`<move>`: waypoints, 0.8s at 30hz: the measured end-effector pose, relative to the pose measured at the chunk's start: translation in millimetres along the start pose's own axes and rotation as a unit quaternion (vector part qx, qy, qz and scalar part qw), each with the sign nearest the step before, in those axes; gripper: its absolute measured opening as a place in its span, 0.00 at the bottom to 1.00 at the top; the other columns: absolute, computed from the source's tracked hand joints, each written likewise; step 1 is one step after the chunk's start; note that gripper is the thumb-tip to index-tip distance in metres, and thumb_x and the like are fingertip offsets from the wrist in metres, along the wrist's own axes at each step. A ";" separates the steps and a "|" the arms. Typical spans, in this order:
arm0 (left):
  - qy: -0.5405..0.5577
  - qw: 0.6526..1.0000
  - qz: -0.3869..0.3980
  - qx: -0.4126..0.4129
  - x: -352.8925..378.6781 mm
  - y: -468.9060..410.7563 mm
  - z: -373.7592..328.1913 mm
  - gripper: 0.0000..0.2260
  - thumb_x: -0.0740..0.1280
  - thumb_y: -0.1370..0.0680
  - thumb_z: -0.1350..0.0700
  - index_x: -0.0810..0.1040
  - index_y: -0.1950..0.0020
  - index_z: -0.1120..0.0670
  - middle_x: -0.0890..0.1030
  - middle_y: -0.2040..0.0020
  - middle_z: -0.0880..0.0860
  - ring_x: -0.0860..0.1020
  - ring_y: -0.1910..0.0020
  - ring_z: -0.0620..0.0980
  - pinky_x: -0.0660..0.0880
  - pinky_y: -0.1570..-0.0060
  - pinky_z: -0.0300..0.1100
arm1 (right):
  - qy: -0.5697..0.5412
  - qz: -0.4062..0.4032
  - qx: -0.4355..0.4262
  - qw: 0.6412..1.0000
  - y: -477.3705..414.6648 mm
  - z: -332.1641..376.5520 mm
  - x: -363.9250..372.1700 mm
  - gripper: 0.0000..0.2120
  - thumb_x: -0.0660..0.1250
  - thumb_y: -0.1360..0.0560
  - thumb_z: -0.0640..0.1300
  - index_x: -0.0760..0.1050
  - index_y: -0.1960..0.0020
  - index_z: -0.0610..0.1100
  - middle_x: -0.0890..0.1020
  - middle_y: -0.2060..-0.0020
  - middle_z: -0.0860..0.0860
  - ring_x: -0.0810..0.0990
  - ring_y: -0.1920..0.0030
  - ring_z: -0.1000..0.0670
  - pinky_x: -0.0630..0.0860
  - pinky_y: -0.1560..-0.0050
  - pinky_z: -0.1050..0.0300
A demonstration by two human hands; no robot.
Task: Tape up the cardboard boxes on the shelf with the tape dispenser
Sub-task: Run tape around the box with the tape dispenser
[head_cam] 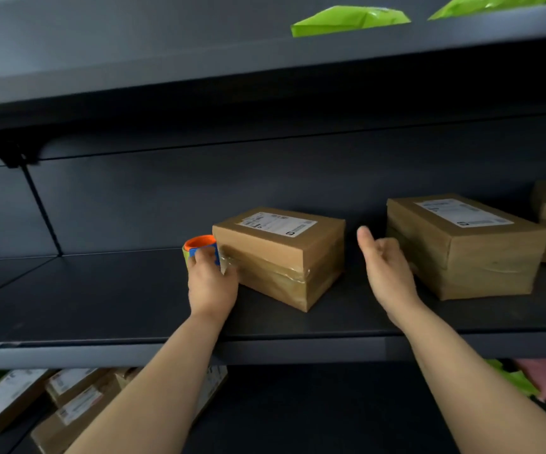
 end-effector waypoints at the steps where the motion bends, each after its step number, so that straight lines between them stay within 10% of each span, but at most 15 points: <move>1: 0.016 1.000 0.004 0.002 1.4 -0.8 -0.9 0.16 0.66 0.22 0.54 0.71 0.36 0.56 0.74 0.40 0.55 0.76 0.44 0.55 0.70 0.48 0.45 | -0.032 -0.012 0.005 0.999 -6.0 4.8 2.7 0.29 0.56 0.25 0.70 0.70 0.37 0.48 0.75 0.41 0.52 0.74 0.38 0.49 0.69 0.44 0.53; 4: 0.081 0.994 0.067 -0.027 9.0 -0.6 -3.3 0.14 0.62 0.20 0.46 0.75 0.40 0.52 0.79 0.46 0.50 0.76 0.47 0.50 0.72 0.44 0.45 | -0.096 0.075 0.024 0.992 -17.6 18.5 19.8 0.34 0.55 0.22 0.65 0.52 0.22 0.53 0.59 0.24 0.53 0.59 0.25 0.49 0.59 0.30 0.51; 6: 0.134 0.982 0.124 -0.042 16.8 1.9 -6.8 0.19 0.60 0.23 0.36 0.77 0.46 0.49 0.81 0.49 0.47 0.78 0.46 0.49 0.74 0.40 0.51 | -0.083 0.090 0.018 0.992 -17.2 21.3 23.6 0.29 0.56 0.22 0.65 0.62 0.25 0.54 0.69 0.30 0.53 0.65 0.28 0.49 0.64 0.36 0.53; 8: 0.186 0.963 0.184 -0.060 26.5 6.5 -12.9 0.28 0.58 0.30 0.27 0.80 0.45 0.47 0.83 0.49 0.46 0.80 0.45 0.46 0.73 0.38 0.51 | -0.007 0.029 -0.030 0.999 -10.7 19.3 20.4 0.21 0.59 0.22 0.62 0.72 0.36 0.52 0.76 0.44 0.55 0.73 0.37 0.50 0.67 0.44 0.56; 12: 0.264 0.920 0.276 -0.094 49.8 20.1 -37.7 0.24 0.56 0.23 0.32 0.81 0.43 0.45 0.84 0.48 0.46 0.80 0.43 0.45 0.69 0.33 0.49 | 0.178 -0.154 -0.240 0.942 10.9 25.6 13.6 0.16 0.56 0.20 0.54 0.75 0.38 0.51 0.75 0.38 0.50 0.71 0.37 0.48 0.67 0.43 0.54; 16: 0.272 0.923 0.238 -0.133 71.5 33.4 -64.3 0.18 0.53 0.19 0.37 0.78 0.51 0.46 0.82 0.50 0.49 0.78 0.49 0.46 0.70 0.43 0.43 | 0.285 -0.105 -0.297 0.905 6.5 24.2 8.8 0.18 0.53 0.21 0.59 0.78 0.43 0.53 0.80 0.42 0.54 0.69 0.34 0.47 0.68 0.38 0.45; 24: 0.232 0.966 0.115 -0.018 86.5 37.2 -68.9 0.24 0.51 0.19 0.38 0.72 0.32 0.51 0.78 0.41 0.51 0.74 0.40 0.50 0.69 0.40 0.46 | 0.275 -0.169 -0.333 0.886 0.8 13.2 -41.5 0.14 0.60 0.20 0.48 0.77 0.38 0.48 0.75 0.33 0.50 0.61 0.25 0.50 0.59 0.27 0.45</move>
Point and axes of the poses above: each hand's wrist, its own y-axis away from the middle knuckle, its own x-axis out of the palm, z = x × y, the point moved 3 cm from there along -y, towards the middle knuckle
